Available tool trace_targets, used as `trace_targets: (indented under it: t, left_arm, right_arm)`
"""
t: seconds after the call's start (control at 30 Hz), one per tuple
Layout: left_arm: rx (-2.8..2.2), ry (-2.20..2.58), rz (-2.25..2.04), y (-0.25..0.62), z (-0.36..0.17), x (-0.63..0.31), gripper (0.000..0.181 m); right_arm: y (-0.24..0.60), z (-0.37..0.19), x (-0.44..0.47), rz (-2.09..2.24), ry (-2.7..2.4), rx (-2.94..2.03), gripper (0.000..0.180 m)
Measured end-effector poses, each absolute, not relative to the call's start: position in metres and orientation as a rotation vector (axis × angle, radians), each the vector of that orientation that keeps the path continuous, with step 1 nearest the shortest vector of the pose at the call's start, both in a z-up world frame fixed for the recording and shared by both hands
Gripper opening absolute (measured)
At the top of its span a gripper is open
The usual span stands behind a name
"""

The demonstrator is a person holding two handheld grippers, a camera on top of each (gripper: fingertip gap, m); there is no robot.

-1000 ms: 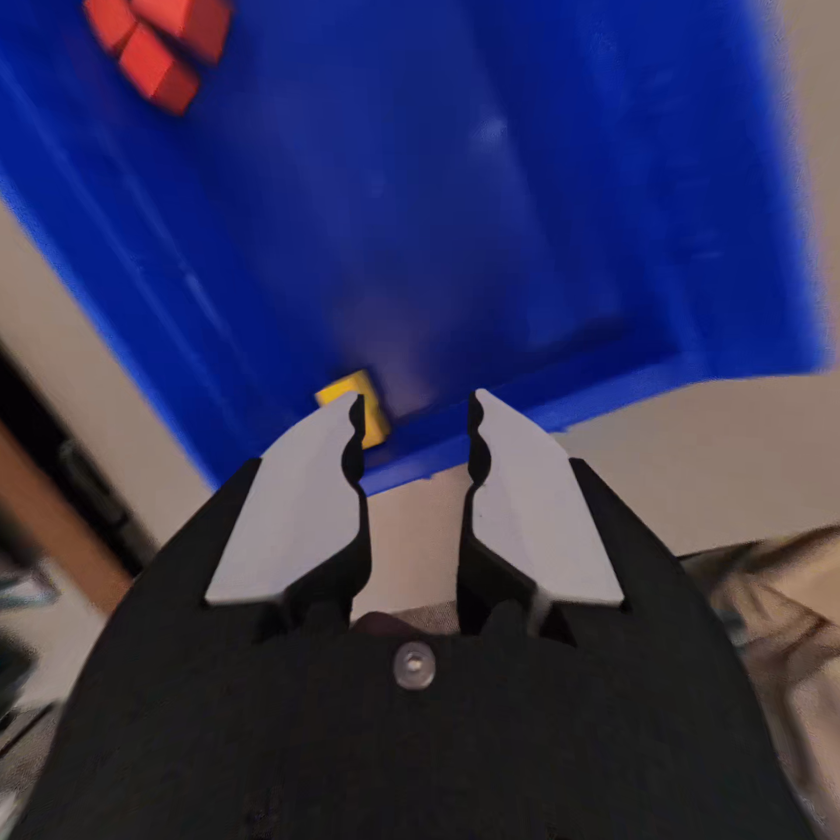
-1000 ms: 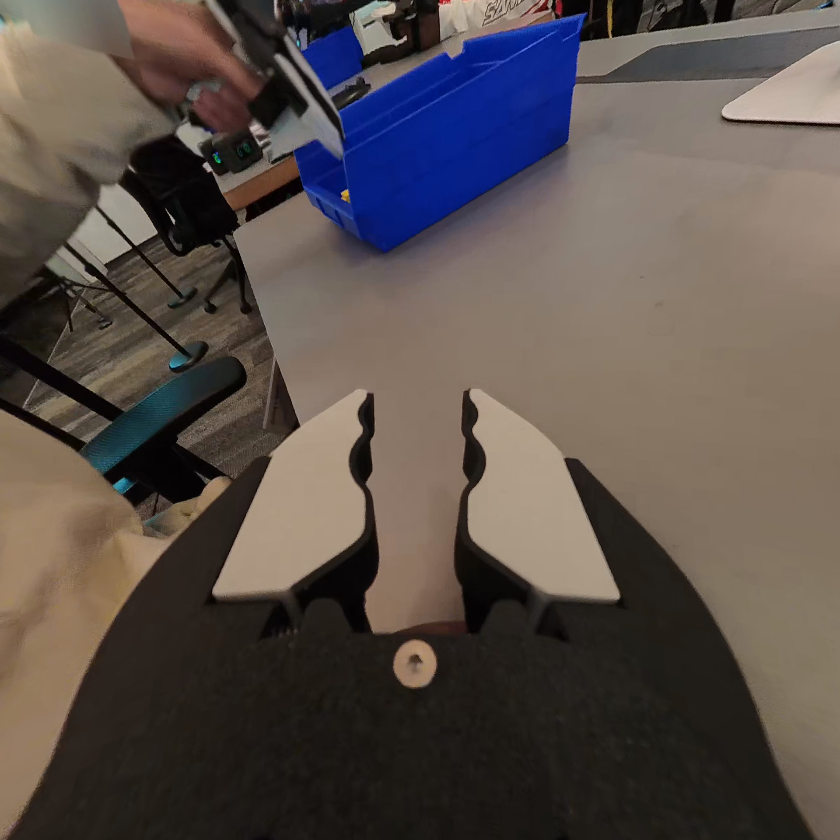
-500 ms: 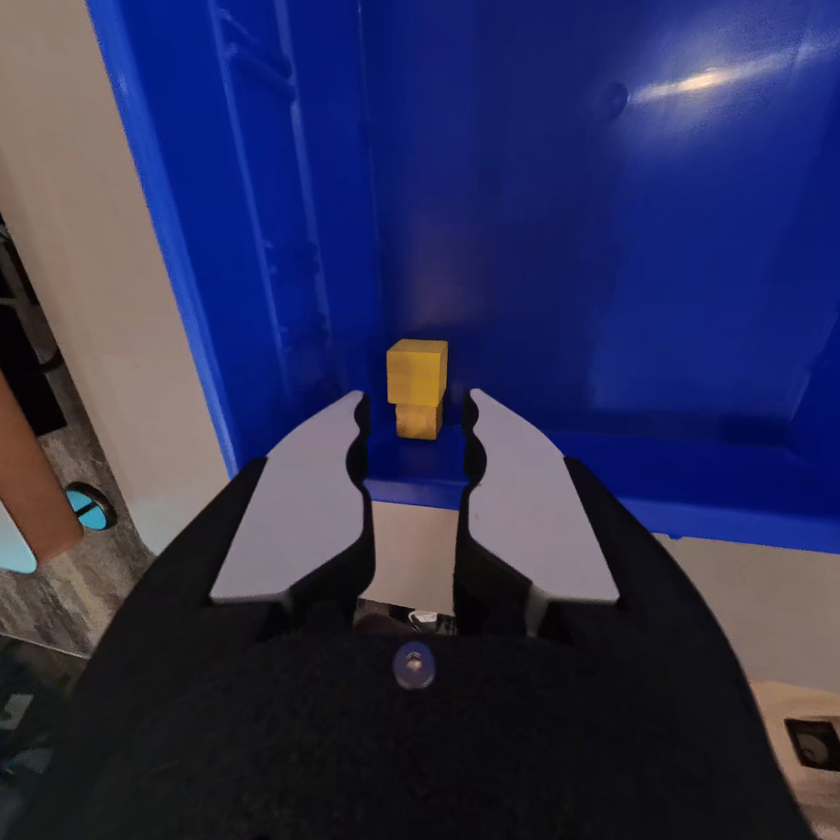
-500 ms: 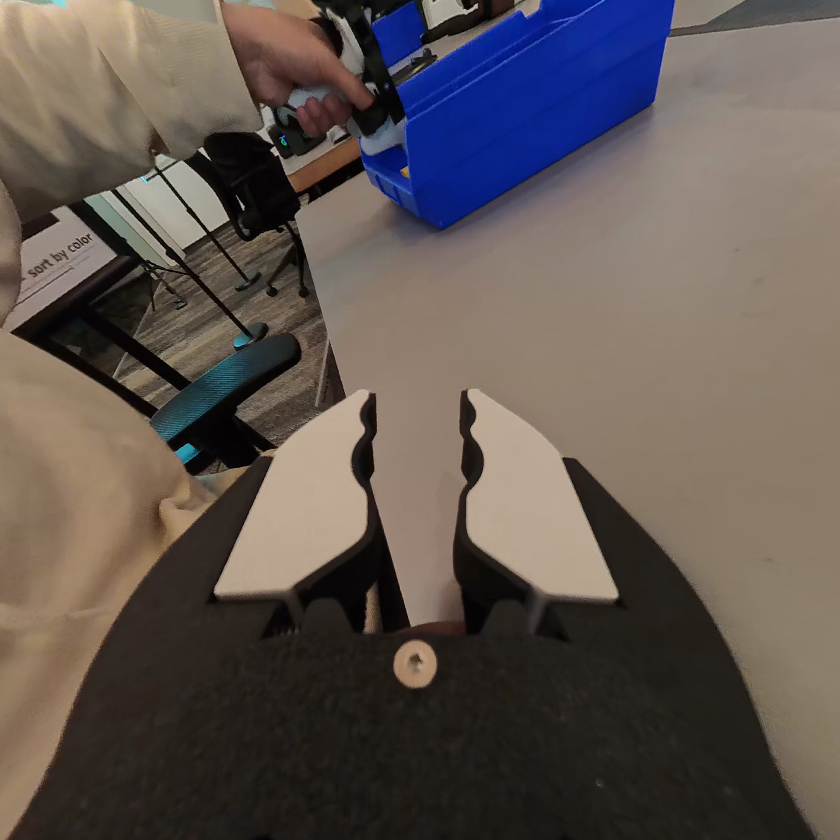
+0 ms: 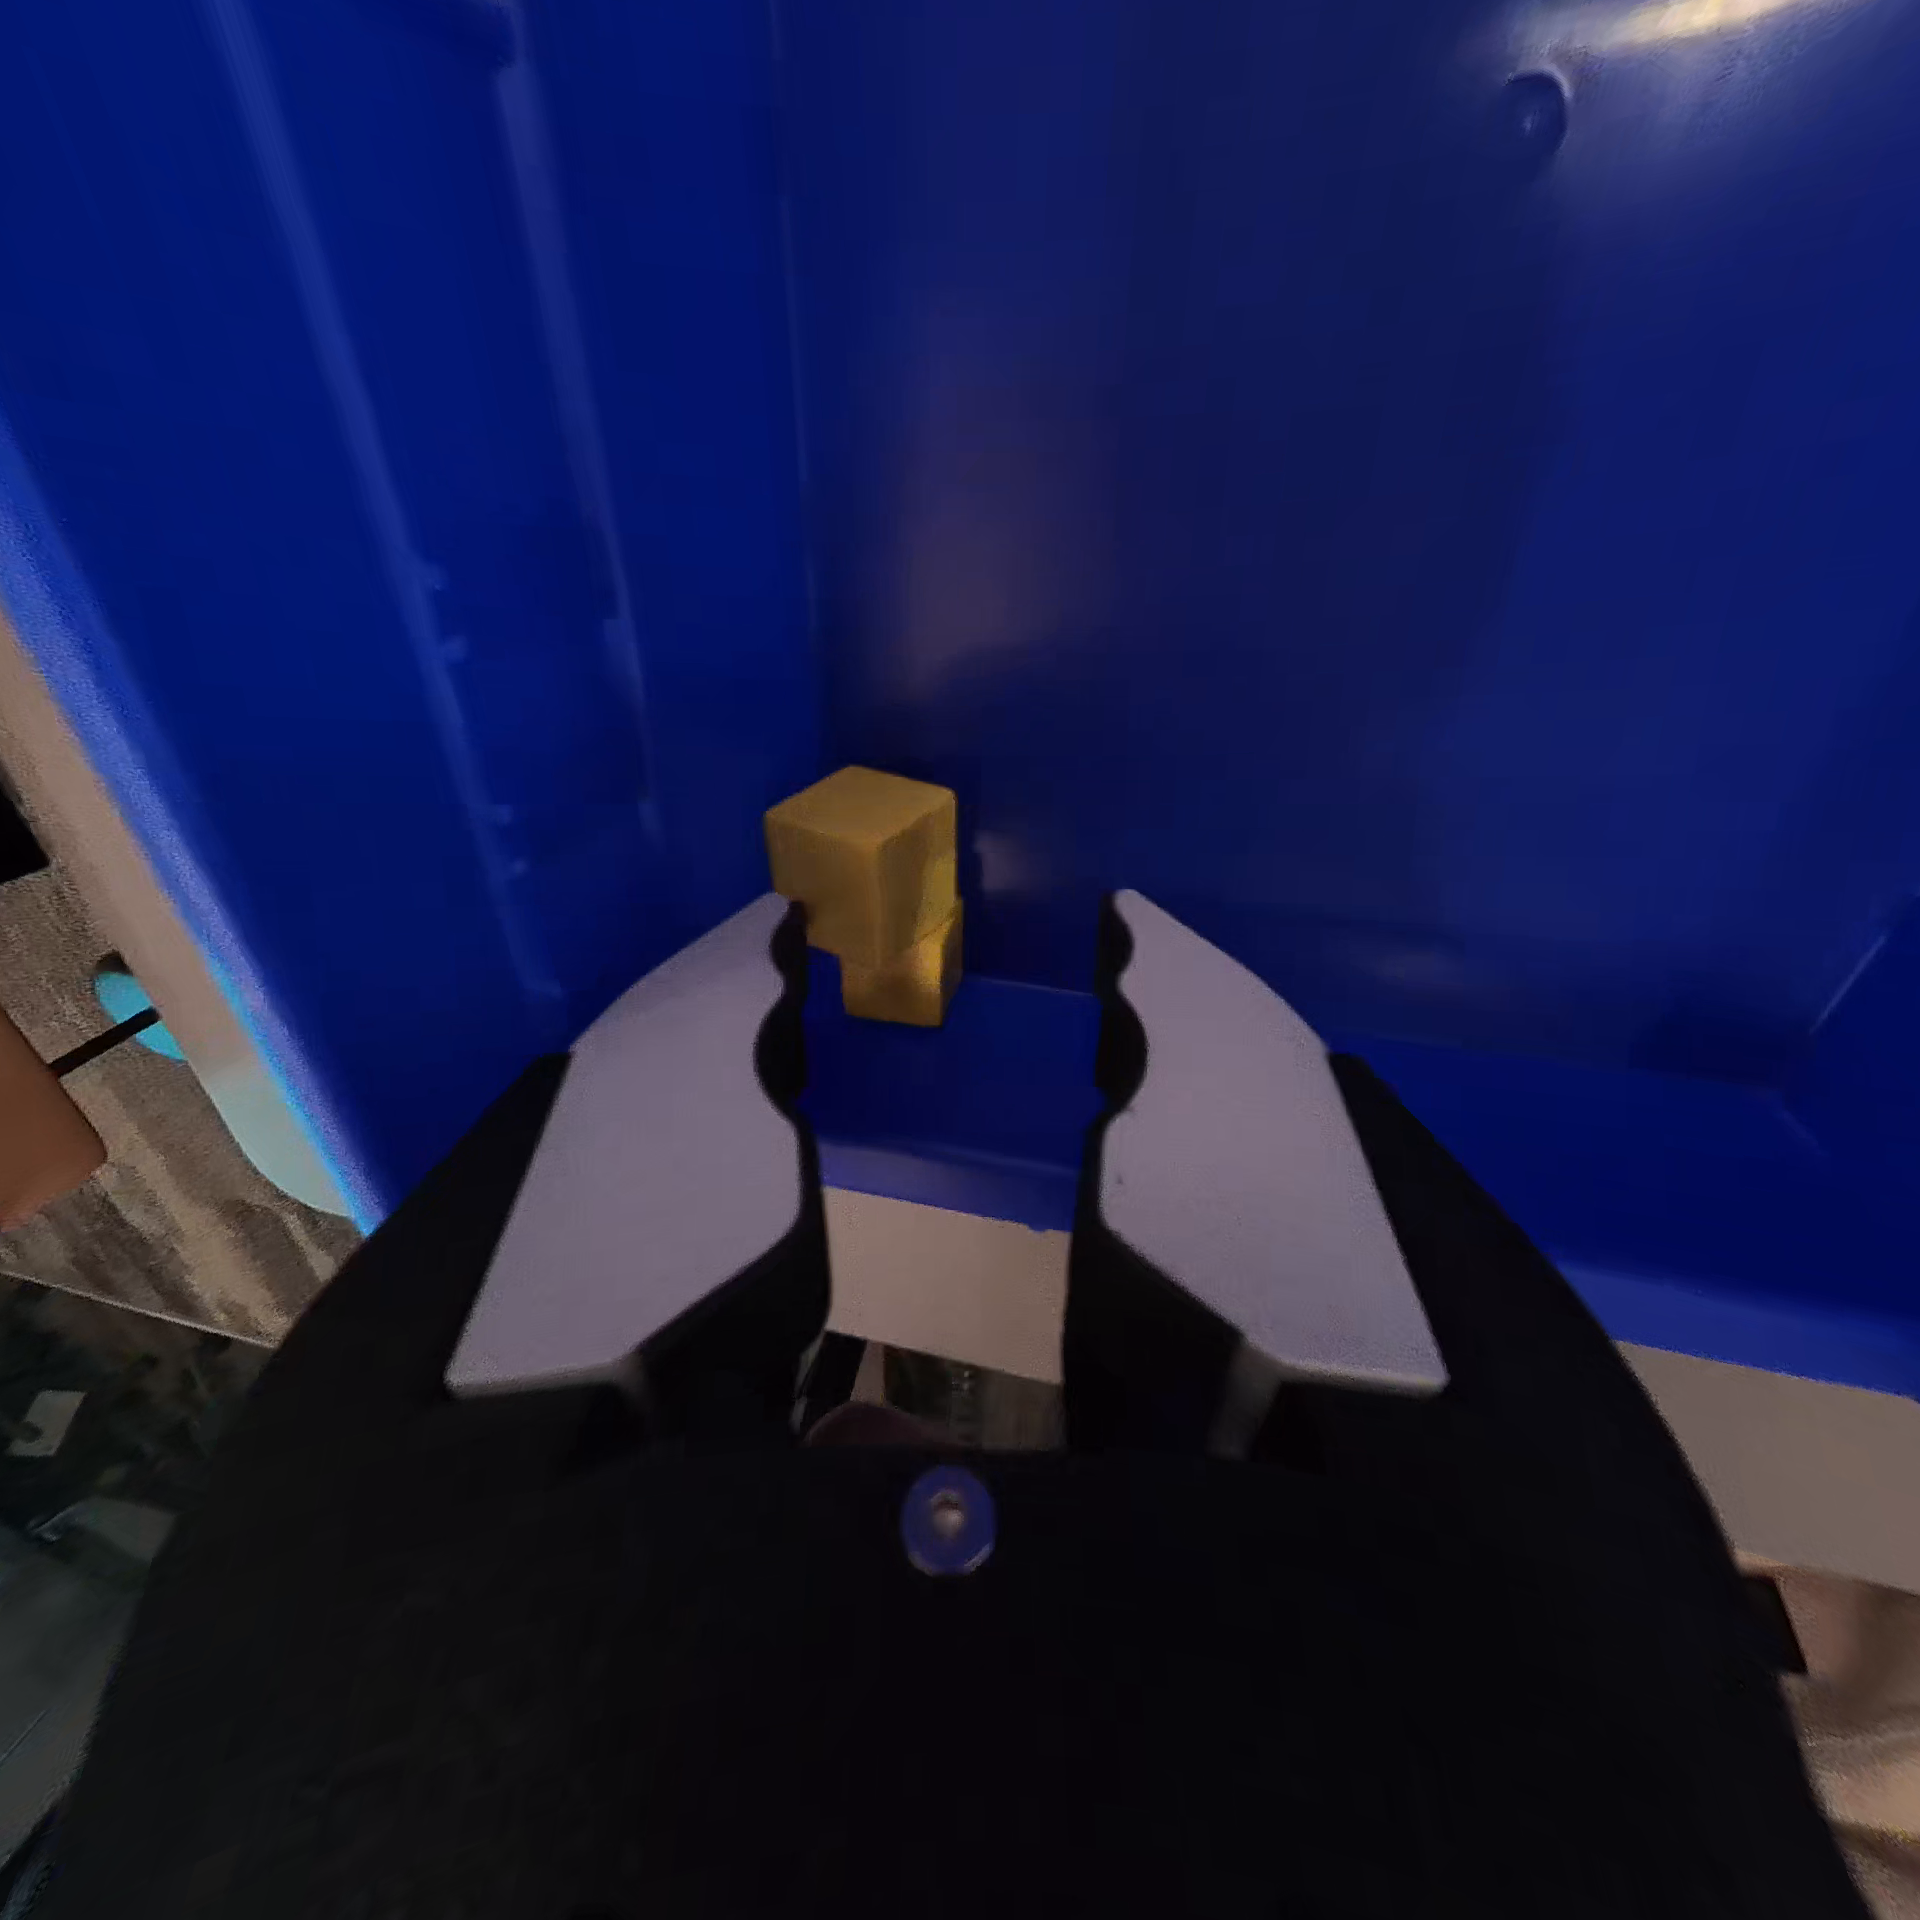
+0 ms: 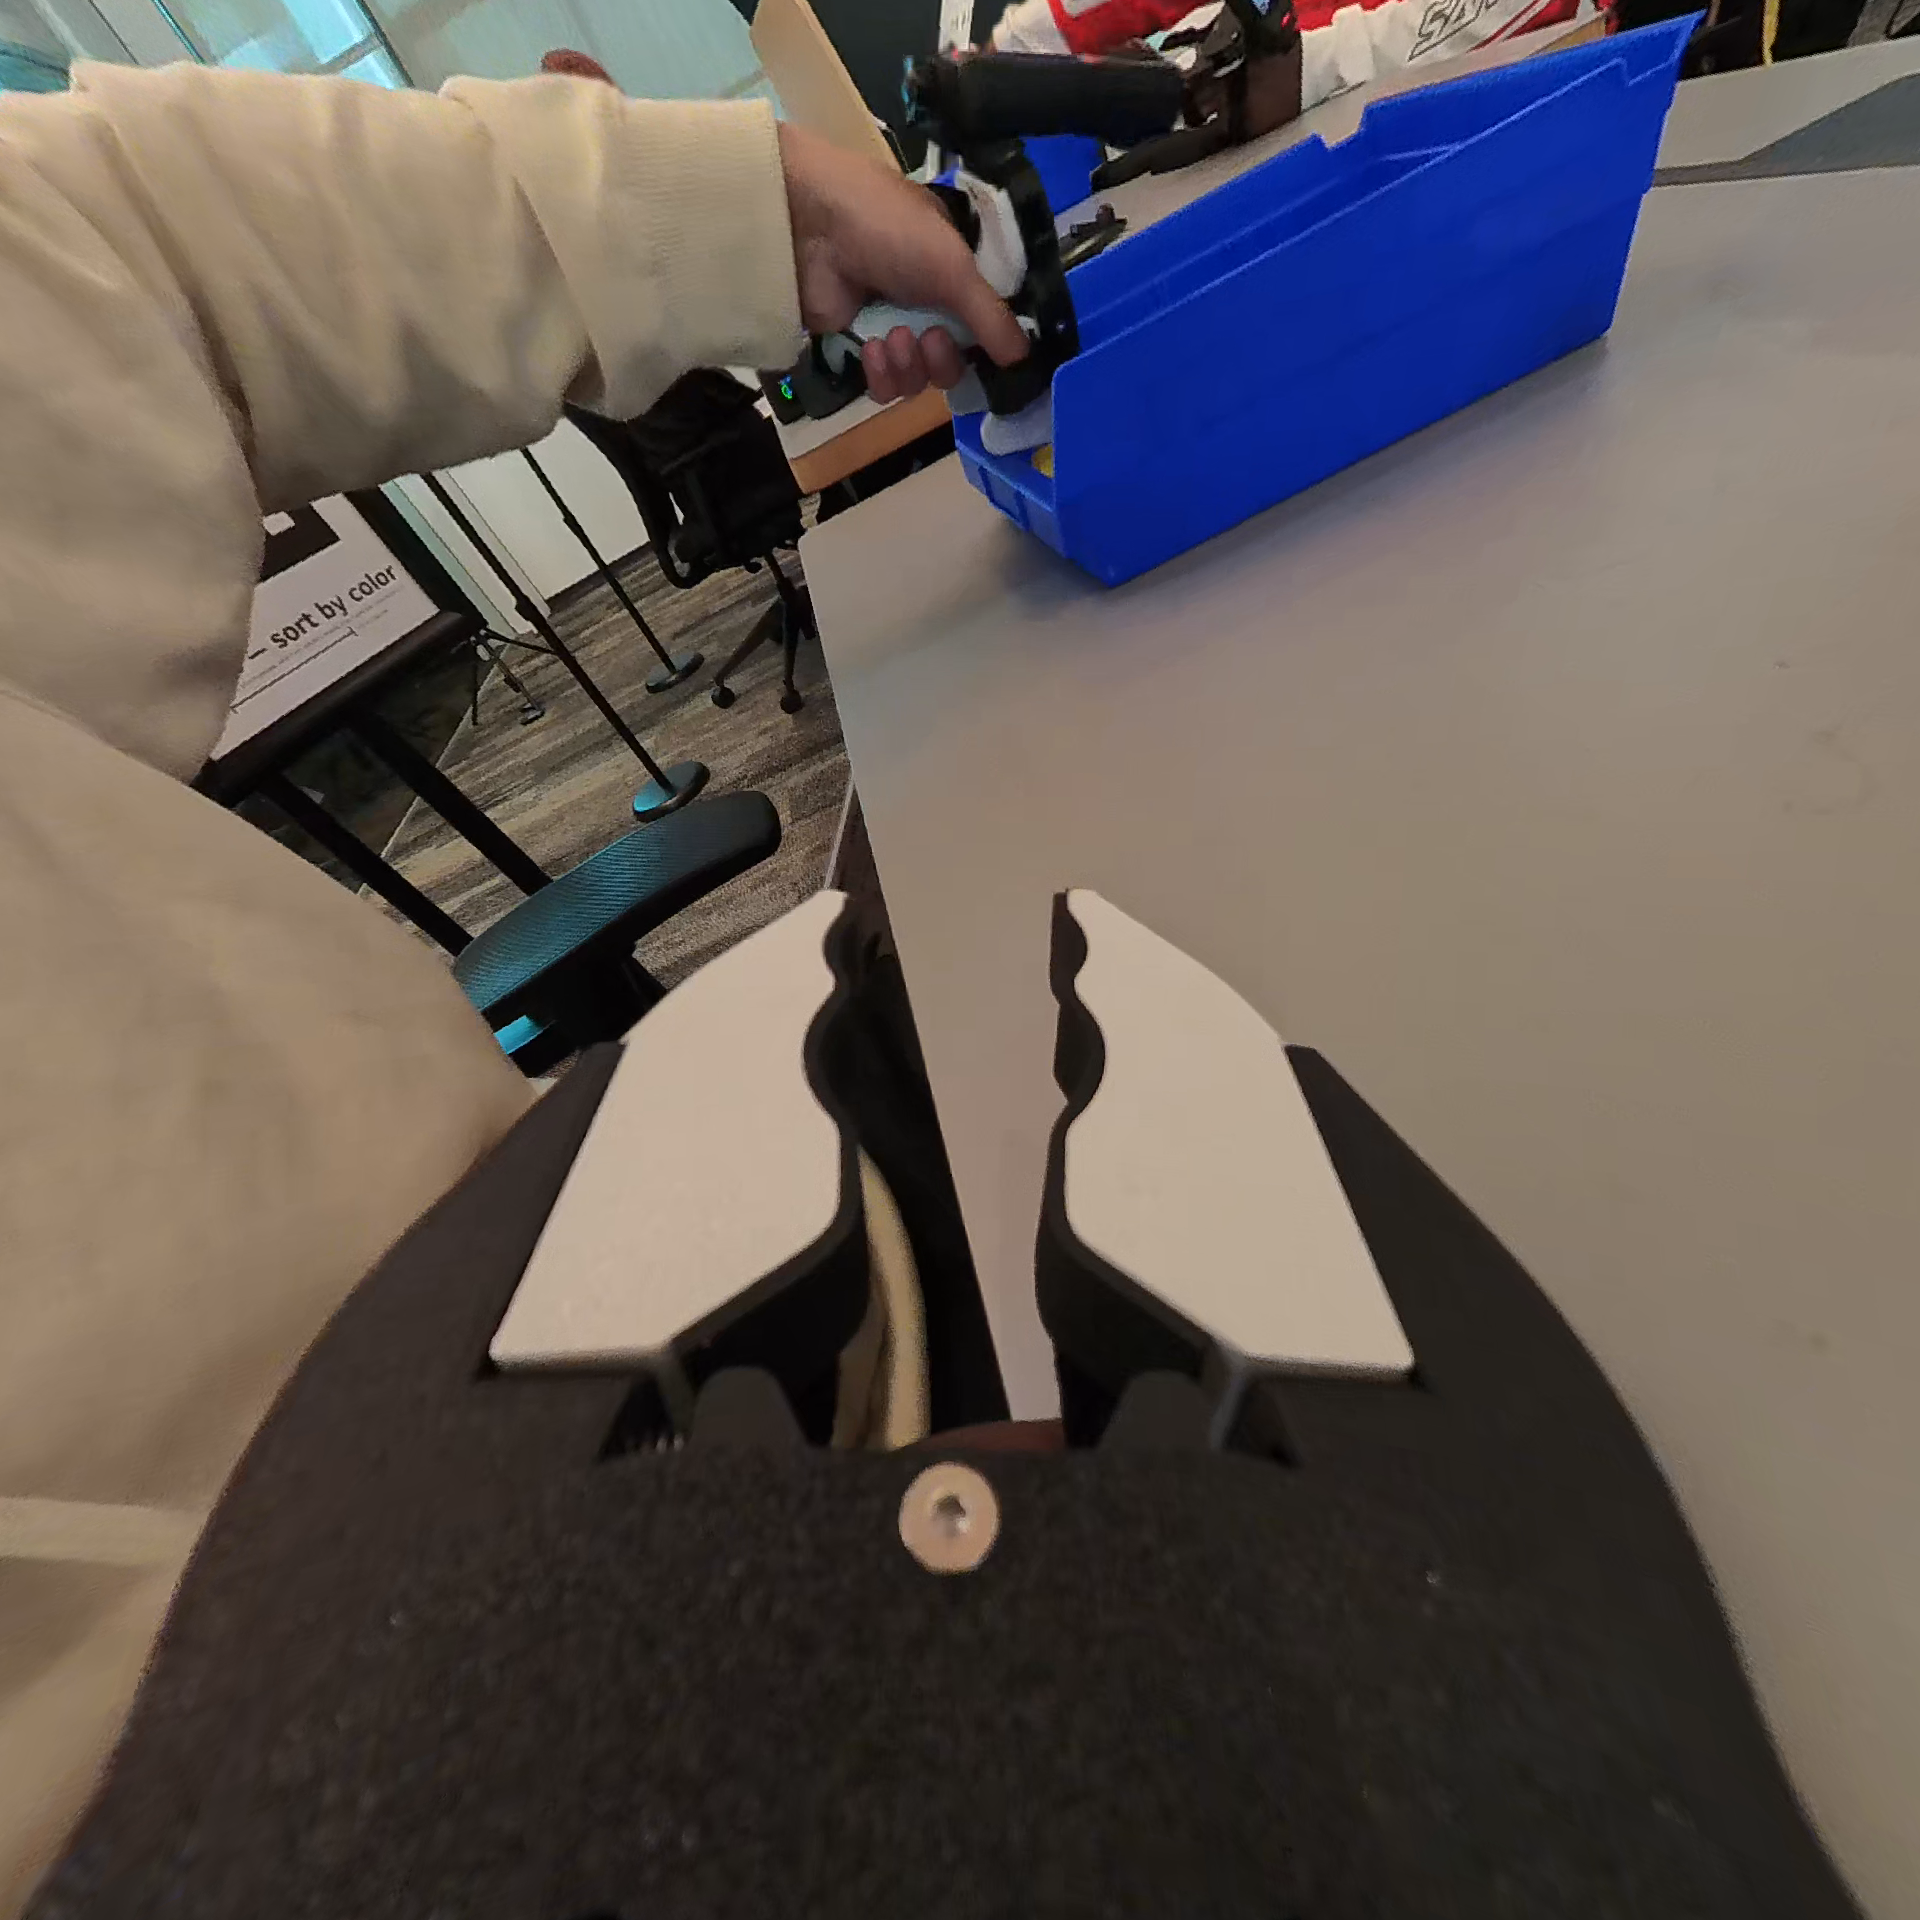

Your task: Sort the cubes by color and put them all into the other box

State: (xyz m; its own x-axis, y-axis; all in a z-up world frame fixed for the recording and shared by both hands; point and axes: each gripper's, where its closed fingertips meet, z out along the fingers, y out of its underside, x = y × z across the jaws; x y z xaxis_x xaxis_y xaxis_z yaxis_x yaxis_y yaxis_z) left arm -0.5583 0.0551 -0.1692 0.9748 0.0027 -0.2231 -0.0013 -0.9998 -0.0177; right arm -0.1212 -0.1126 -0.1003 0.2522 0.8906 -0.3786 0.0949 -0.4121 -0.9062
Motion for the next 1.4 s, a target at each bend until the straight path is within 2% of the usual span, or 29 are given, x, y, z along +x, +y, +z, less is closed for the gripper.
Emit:
trace_targets:
  t: [0.2, 0.27, 0.5, 0.57, 0.73, 0.97, 1.0, 1.03, 1.2, 1.4]
  left_arm:
    - [-3.191, 0.111, 0.406, 0.055, -0.172, -0.559, 0.058]
    - [-3.194, 0.119, 0.386, 0.055, -0.173, -0.556, 0.066]
    - [-3.175, 0.181, 0.314, 0.055, -0.171, -0.537, 0.062]
    - [-3.163, 0.188, 0.287, 0.058, -0.168, -0.533, 0.054]
    - [-3.093, 0.216, 0.357, 0.071, -0.15, -0.544, 0.053]
    - [-3.133, 0.116, 0.361, 0.066, -0.167, -0.557, 0.051]
    - [-3.147, 0.101, 0.35, 0.064, -0.173, -0.556, 0.045]
    - [-3.155, 0.074, 0.311, 0.062, -0.177, -0.553, 0.029]
    - [-3.153, 0.07, 0.229, 0.062, -0.179, -0.545, 0.027]
    - [-2.829, 0.328, -0.1, 0.085, -0.131, -0.505, 0.027]
  right_arm:
    - [-0.116, -0.101, -0.121, 1.241, -0.928, -1.718, 0.034]
    - [-0.117, -0.1, -0.121, 1.237, -0.93, -1.715, 0.034]
    - [-0.115, -0.108, -0.125, 1.228, -0.942, -1.745, 0.033]
    - [-0.116, -0.111, -0.127, 1.213, -0.954, -1.754, 0.033]
    - [-0.112, -0.116, -0.127, 1.181, -0.952, -1.769, 0.033]
    - [-0.114, -0.123, -0.131, 1.163, -0.979, -1.79, 0.033]
    - [-0.114, -0.123, -0.131, 1.162, -0.983, -1.791, 0.033]
    - [-0.115, -0.124, -0.131, 1.161, -0.985, -1.792, 0.033]
    - [-0.114, -0.128, -0.132, 1.156, -0.995, -1.803, 0.033]
    - [-0.098, -0.12, -0.118, 1.154, -0.894, -1.786, 0.031]
